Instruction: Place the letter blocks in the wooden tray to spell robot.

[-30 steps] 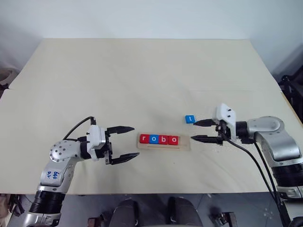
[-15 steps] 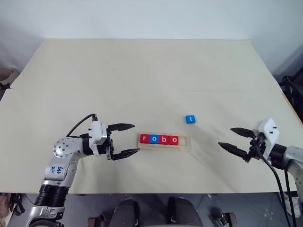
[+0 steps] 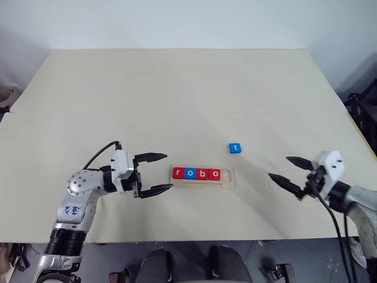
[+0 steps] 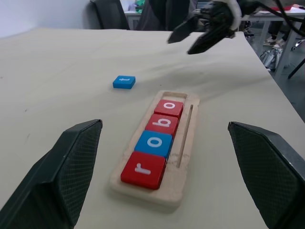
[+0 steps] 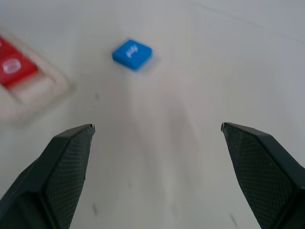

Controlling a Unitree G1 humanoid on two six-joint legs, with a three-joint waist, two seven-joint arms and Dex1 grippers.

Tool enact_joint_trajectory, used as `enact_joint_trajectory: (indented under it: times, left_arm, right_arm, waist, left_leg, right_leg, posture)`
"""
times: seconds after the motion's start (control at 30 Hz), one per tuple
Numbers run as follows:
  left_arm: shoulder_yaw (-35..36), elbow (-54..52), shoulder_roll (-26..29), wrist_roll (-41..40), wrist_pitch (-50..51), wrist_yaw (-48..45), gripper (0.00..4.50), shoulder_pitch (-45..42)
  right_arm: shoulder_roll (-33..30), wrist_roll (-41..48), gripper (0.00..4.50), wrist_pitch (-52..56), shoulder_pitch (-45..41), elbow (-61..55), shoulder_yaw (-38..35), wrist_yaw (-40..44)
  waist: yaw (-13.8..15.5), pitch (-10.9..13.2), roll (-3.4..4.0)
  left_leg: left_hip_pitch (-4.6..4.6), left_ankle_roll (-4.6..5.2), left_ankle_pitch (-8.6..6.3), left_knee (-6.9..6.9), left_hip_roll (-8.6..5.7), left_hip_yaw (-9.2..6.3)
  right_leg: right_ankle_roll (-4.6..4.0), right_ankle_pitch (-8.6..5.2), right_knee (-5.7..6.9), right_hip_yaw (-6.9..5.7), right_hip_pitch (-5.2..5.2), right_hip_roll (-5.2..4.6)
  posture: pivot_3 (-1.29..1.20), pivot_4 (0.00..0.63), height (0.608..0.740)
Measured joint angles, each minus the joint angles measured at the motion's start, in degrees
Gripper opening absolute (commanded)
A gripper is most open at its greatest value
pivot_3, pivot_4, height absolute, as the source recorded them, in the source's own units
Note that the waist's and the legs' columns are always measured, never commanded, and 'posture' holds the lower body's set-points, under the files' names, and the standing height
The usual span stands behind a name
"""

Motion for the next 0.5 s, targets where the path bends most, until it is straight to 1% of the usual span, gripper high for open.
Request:
enact_joint_trajectory:
  times: [0.07,0.23,0.4,0.5]
  left_arm:
    - [0.0,0.0,-0.2,0.2,-0.2,0.4,4.50,0.1]
    - [0.6,-0.2,-0.1,0.2,-0.3,1.4,4.50,1.3]
    - [1.2,-1.1,0.0,0.3,-0.3,2.6,4.50,3.0]
    - [1.2,-1.9,0.0,0.3,-0.2,3.2,4.50,3.4]
  right_arm:
    - [2.6,0.0,4.46,5.6,-6.0,0.0,3.0,-4.3]
    - [9.0,-0.4,4.46,13.8,-12.7,0.0,7.9,-12.5]
    - [14.6,-3.2,4.46,17.7,-17.4,0.6,10.9,-21.0]
    - [16.7,-4.8,4.46,18.3,-18.2,1.2,12.3,-24.3]
  waist:
    - [0.1,0.0,0.00]
    - [0.3,0.0,0.00]
    - [0.1,0.0,0.00]
    - [0.1,0.0,0.00]
  left_leg:
    - [-0.03,0.00,0.00,0.00,0.00,0.00]
    - [-0.14,0.01,0.00,0.01,-0.05,0.02]
    - [-0.16,0.00,0.00,0.00,-0.02,0.02]
    - [-0.17,0.00,0.00,0.00,-0.03,0.03]
  right_leg:
    - [0.00,0.00,0.00,-0.01,-0.03,-0.01]
    - [0.02,0.01,-0.07,-0.07,-0.03,-0.07]
    - [0.01,0.00,0.00,-0.10,-0.08,-0.04]
    - [0.01,0.01,-0.02,-0.08,-0.08,-0.05]
  posture:
    - [0.00,0.150,0.740]
    - [0.00,0.150,0.740]
    - [0.00,0.150,0.740]
    - [0.00,0.150,0.740]
